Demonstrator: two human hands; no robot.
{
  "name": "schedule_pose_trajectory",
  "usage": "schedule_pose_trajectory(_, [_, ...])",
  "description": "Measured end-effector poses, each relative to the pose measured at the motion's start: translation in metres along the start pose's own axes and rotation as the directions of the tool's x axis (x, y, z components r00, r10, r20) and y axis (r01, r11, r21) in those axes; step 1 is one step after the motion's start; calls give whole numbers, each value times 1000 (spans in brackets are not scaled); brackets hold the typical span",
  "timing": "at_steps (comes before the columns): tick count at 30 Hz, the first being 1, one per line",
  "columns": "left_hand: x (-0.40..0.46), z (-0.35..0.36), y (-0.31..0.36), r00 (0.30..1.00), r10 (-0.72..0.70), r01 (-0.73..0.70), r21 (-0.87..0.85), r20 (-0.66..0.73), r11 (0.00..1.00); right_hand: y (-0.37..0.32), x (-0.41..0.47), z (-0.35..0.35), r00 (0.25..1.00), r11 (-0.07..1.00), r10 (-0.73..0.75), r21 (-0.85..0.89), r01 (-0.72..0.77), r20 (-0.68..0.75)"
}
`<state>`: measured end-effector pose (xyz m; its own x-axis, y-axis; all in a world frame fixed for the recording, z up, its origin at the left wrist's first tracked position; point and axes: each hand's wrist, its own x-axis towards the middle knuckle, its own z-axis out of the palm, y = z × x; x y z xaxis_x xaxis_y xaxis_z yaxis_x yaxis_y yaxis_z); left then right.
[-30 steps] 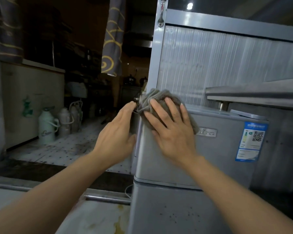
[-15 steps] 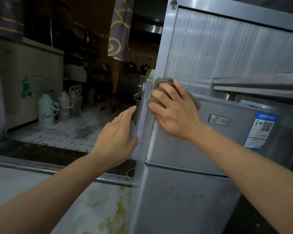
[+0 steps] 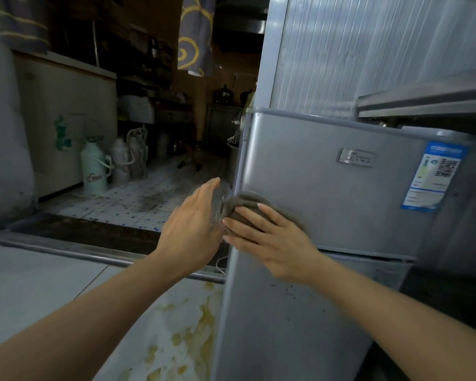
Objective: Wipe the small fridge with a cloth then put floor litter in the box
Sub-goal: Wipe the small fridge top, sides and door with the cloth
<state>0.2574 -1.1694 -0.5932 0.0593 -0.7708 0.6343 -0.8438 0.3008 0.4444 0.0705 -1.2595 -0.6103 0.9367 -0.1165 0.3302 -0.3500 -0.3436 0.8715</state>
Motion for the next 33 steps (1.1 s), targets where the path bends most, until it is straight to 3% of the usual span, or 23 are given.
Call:
schedule_pose_trajectory(3, [4, 5, 12, 999, -28, 28, -8, -26, 1000, 47, -15, -8, 976, 981, 187, -27, -191, -114])
schedule_pose_trajectory(5, [11, 10, 19, 998, -38, 38, -2, -45, 999, 80, -20, -10, 907, 928, 357, -28, -372, -224])
schedule_pose_trajectory(9, [25, 31, 37, 995, -89, 90, 14, -55, 996, 79, -26, 0, 806, 839, 538, 64, -541, -245])
schedule_pose_trajectory(14, [32, 50, 51, 970, -207, 215, 50, -126, 975, 3, -82, 27, 877, 889, 456, 40, -456, -151])
schedule_pose_trajectory(18, [38, 48, 48, 968, -242, 244, 27, -65, 969, 17, -92, 21, 907, 916, 400, 32, -399, -131])
schedule_pose_trajectory(23, [40, 48, 43, 968, -245, 245, -6, -56, 970, 74, -33, -10, 694, 727, 686, 158, -669, -216])
schedule_pose_trajectory(29, [40, 47, 39, 969, -240, 241, 11, -53, 970, 85, -53, -6, 668, 693, 720, 224, -685, -187])
schedule_pose_trajectory(31, [40, 48, 39, 971, -233, 234, 4, -56, 972, 90, -78, 2, 557, 578, 816, 251, -776, -158])
schedule_pose_trajectory(33, [39, 48, 40, 970, -235, 235, -8, -62, 972, 89, -94, 5, 382, 402, 916, 292, -868, -125])
